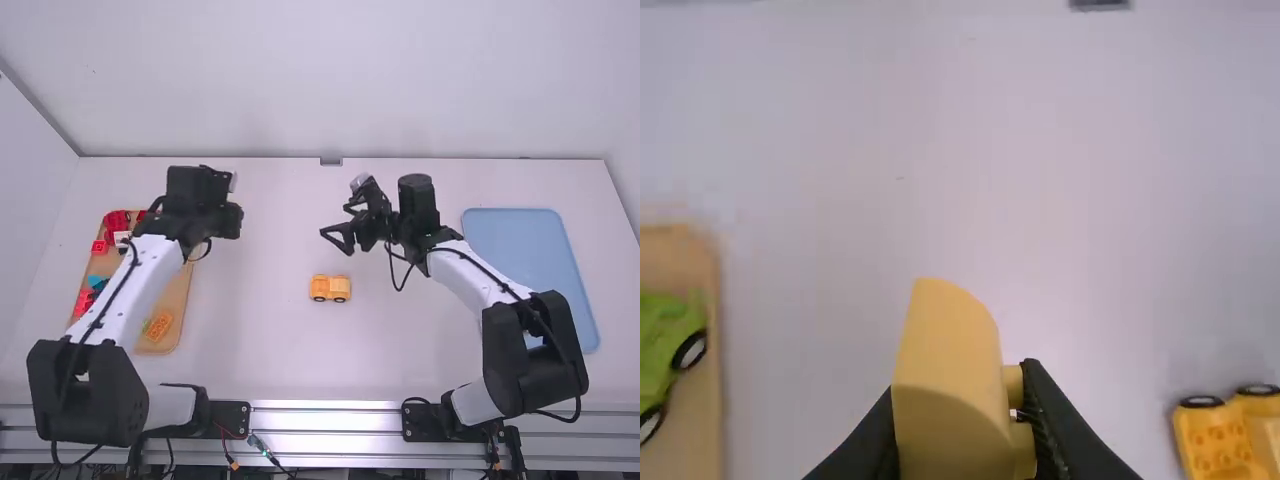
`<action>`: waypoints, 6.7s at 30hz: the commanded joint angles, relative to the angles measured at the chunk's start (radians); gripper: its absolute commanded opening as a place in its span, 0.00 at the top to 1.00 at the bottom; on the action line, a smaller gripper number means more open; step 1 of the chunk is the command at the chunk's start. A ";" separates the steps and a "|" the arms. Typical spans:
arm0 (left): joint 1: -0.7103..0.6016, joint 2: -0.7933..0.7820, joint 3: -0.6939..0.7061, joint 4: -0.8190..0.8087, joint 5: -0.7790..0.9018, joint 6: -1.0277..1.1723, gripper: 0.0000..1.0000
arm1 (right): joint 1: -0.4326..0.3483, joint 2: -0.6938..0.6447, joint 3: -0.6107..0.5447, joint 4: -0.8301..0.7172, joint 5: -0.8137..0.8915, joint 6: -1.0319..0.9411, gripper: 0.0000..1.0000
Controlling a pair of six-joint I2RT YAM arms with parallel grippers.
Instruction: Assemble lego blocks to make yellow taxi
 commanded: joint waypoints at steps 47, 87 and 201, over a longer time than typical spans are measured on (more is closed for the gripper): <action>-0.331 0.064 -0.194 0.349 0.081 0.539 0.98 | 0.046 0.201 0.024 0.212 -0.174 0.327 0.18; -0.352 0.135 -0.194 0.481 0.079 0.489 0.98 | 0.078 0.201 0.024 0.225 -0.169 0.341 0.66; -0.080 0.224 -0.168 0.351 1.131 0.603 0.87 | 0.111 0.201 0.563 -1.043 -0.103 -0.867 0.73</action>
